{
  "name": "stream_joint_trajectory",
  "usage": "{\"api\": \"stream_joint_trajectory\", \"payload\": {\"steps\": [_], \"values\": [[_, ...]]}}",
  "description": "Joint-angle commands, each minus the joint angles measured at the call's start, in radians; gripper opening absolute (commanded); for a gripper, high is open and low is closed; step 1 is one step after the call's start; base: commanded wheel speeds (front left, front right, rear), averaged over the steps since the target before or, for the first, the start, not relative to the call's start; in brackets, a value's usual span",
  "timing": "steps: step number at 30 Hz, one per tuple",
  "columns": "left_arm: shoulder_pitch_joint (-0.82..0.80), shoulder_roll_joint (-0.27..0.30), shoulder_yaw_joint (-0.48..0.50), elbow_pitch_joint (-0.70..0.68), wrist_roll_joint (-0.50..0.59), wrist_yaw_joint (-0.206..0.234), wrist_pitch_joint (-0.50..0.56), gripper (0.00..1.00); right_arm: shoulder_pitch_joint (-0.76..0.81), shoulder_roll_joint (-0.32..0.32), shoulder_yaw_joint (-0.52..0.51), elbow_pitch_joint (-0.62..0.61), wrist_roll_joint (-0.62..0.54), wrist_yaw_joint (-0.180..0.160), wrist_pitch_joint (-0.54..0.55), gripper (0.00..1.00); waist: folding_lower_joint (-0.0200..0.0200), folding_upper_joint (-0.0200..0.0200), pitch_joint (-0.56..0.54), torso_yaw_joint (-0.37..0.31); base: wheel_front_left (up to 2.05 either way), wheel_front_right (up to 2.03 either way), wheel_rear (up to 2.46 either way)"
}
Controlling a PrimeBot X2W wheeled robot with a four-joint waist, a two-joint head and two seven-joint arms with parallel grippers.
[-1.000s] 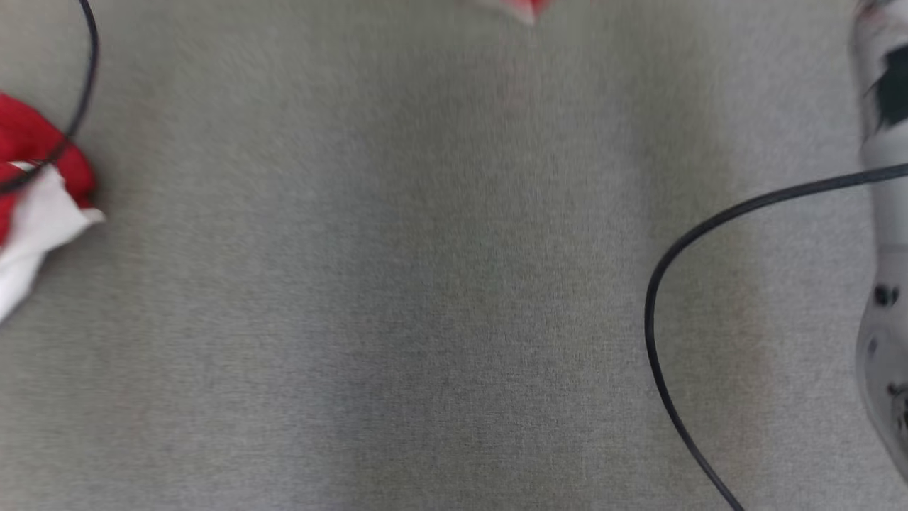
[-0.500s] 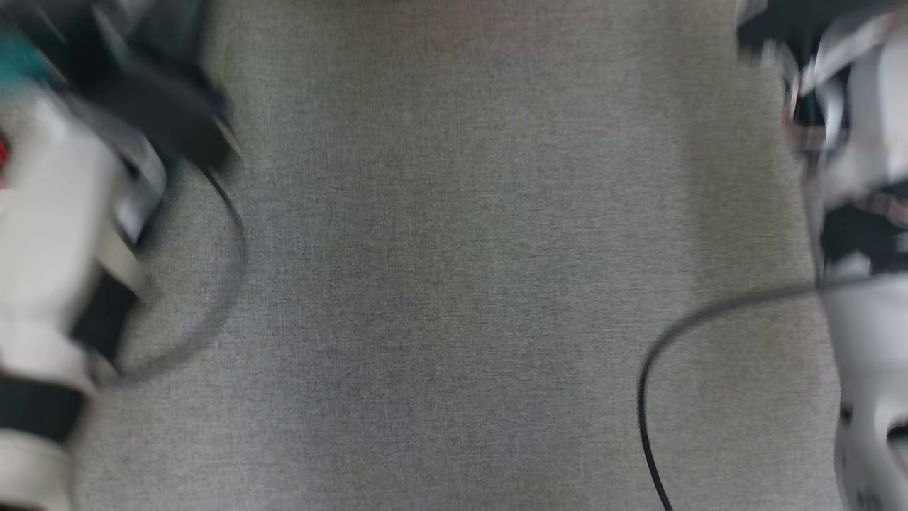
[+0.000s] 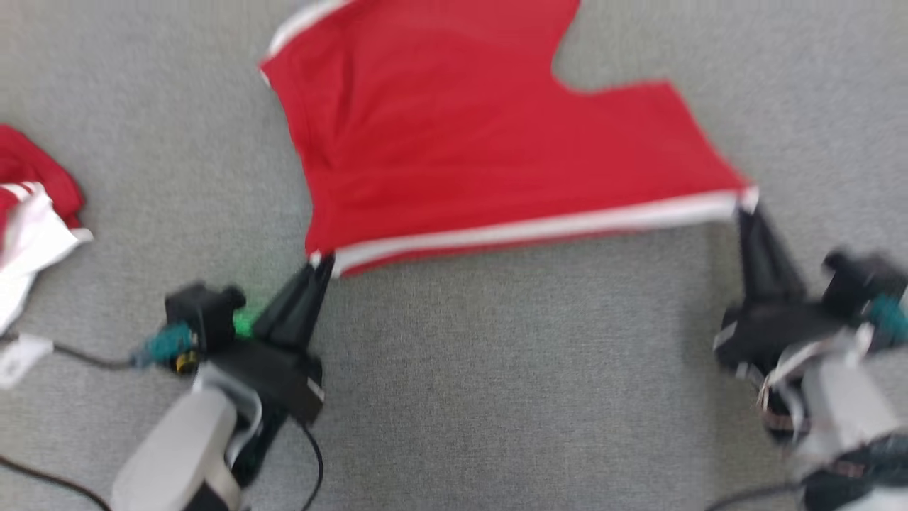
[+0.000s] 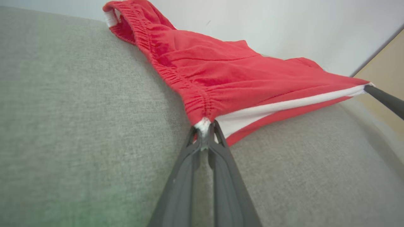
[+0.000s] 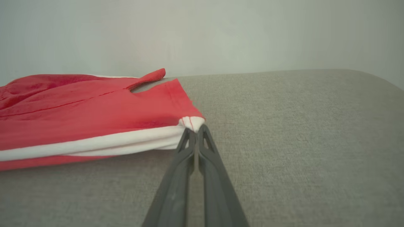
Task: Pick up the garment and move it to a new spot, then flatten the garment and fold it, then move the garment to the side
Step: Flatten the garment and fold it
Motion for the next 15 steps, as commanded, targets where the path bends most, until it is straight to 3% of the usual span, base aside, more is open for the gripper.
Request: {"api": "stream_joint_trajectory", "payload": {"steps": [1,7,15], "values": [[0.082,0.019,0.019,0.042,-0.019,0.012,0.004,0.00,0.042,-0.026,-0.029,0.006,0.011,-0.017,-0.002,0.00,0.0003,0.0001,-0.073,-0.006,0.00,0.00,0.00],[0.217,-0.011,0.095,0.052,-0.027,0.013,0.002,0.00,0.207,0.004,-0.060,0.019,0.046,-0.018,-0.003,0.00,0.0003,0.0001,-0.183,-0.005,0.00,0.00,0.00],[0.391,-0.035,0.186,0.016,0.064,0.014,-0.001,0.00,0.371,0.056,-0.077,0.027,0.022,-0.019,-0.003,0.00,0.0003,0.0001,-0.305,-0.003,0.00,0.00,0.00]]}}
